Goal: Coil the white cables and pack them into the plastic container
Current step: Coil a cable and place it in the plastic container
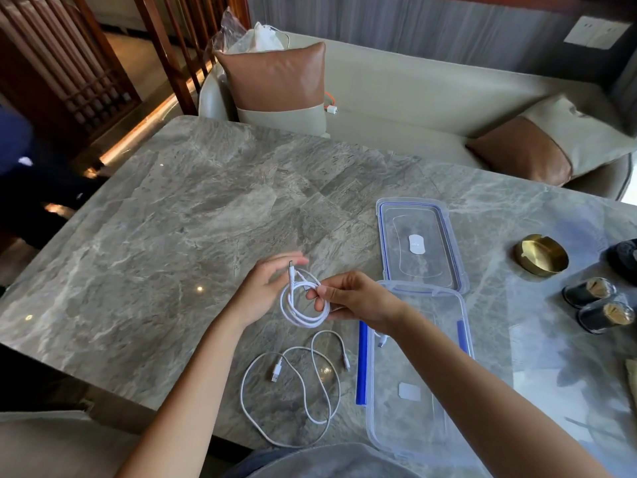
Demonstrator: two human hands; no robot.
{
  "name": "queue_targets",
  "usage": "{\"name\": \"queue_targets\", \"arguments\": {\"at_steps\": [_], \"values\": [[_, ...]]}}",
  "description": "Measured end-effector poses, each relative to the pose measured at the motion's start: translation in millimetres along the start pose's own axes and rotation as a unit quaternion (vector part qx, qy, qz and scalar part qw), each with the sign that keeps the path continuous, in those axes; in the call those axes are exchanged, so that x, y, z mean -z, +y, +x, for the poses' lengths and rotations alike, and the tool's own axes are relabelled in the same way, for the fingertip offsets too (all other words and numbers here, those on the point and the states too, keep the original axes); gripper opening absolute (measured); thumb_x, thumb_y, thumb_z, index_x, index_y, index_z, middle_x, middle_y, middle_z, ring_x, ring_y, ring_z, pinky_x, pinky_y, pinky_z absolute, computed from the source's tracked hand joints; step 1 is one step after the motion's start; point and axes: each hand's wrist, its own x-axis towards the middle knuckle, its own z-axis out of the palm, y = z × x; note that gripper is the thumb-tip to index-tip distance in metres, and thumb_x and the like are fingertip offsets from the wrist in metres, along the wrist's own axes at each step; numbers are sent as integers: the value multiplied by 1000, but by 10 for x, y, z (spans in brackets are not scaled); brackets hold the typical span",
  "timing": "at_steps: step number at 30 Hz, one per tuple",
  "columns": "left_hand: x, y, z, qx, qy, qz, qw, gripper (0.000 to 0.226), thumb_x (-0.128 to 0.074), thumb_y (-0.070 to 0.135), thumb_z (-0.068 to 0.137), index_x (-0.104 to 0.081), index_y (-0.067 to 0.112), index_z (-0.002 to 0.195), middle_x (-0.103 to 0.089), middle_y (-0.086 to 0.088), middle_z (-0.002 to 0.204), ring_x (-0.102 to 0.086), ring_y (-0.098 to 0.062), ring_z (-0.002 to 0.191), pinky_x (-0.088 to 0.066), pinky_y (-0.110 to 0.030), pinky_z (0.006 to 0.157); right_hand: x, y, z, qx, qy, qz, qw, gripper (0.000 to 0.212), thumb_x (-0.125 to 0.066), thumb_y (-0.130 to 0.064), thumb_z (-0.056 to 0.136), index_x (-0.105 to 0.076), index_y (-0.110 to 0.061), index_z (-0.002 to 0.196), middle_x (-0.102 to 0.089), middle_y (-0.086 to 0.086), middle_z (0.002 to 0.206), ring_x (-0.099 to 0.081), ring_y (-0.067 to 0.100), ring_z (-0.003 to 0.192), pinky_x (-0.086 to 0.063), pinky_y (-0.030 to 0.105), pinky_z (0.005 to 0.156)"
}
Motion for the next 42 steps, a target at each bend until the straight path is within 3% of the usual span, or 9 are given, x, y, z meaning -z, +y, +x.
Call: {"name": "queue_targets", "arguments": {"at_steps": [5, 9, 15, 17, 21, 26, 29, 34, 42], "values": [[39, -43, 8, 37, -15, 35, 999, 26, -56, 13, 90, -73, 30, 81, -74, 4, 88, -65, -7, 87, -47, -30, 87, 77, 14, -19, 7, 29, -53, 998, 19, -53, -14, 94, -70, -12, 88, -68, -4, 70, -65, 4, 66, -57, 19, 68], [67, -56, -69, 63, -29, 68, 995, 38, -55, 16, 90, -69, 37, 61, -69, 13, 64, -60, 4, 63, -46, -12, 66, 86, 43, 25, 42, 95, -136, 985, 18, -54, -9, 93, -69, -8, 83, -64, 1, 68, -60, 5, 58, -55, 17, 60], [-12, -123, -231, 140, -9, -28, 990, 24, -51, 15, 93, -72, 7, 87, -66, -5, 78, -56, -5, 60, -47, -14, 58, 46, 115, 85, 88, 175, -206, 959, 17, -57, -12, 91, -72, -5, 89, -66, 0, 68, -63, 16, 66, -58, 29, 66], [-70, -119, -293, 171, 9, -116, 978, 21, -51, 13, 93, -72, 10, 92, -68, -1, 81, -59, -5, 63, -51, -15, 59, 32, 118, 97, 102, 197, -211, 952, 17, -57, -12, 91, -73, -6, 86, -67, 0, 68, -63, 17, 65, -58, 27, 63], [-177, -99, -365, 200, 48, -277, 939, 18, -54, 9, 90, -68, 7, 101, -71, 10, 70, -64, -1, 65, -55, -17, 62, 19, 121, 98, 126, 240, -216, 938, 19, -58, -14, 91, -73, -3, 85, -71, 9, 74, -68, 31, 70, -60, 39, 69], [-277, -41, -383, 211, 43, -420, 882, 17, -61, 12, 80, -71, 14, 94, -70, 7, 71, -62, -1, 61, -55, -15, 59, -12, 121, 94, 139, 264, -201, 933, 18, -58, -13, 91, -72, -4, 84, -69, 4, 71, -66, 29, 64, -59, 42, 69], [-343, -31, -393, 205, 37, -409, 889, 23, -64, 16, 74, -71, 12, 96, -67, 5, 70, -61, -2, 62, -56, -18, 62, -24, 130, 91, 133, 260, -179, 940, 18, -57, -12, 91, -72, -4, 86, -68, 3, 71, -63, 20, 64, -59, 41, 70], [-477, -1, -414, 182, 66, -302, 933, 7, -64, 10, 82, -71, 10, 85, -63, 2, 62, -60, -5, 56, -57, -21, 60, -41, 138, 82, 105, 239, -43, 964, 18, -55, -10, 93, -69, 0, 95, -65, 5, 72, -60, 18, 72, -57, 28, 67], [-586, 57, -390, 169, 124, -357, 910, 11, -61, 17, 85, -67, 8, 85, -54, 6, 53, -55, -7, 52, -53, -20, 54, -85, 132, 117, 114, 249, -1, 962, 16, -55, -11, 93, -70, -5, 90, -65, 7, 73, -61, 16, 69, -57, 28, 67]]}}
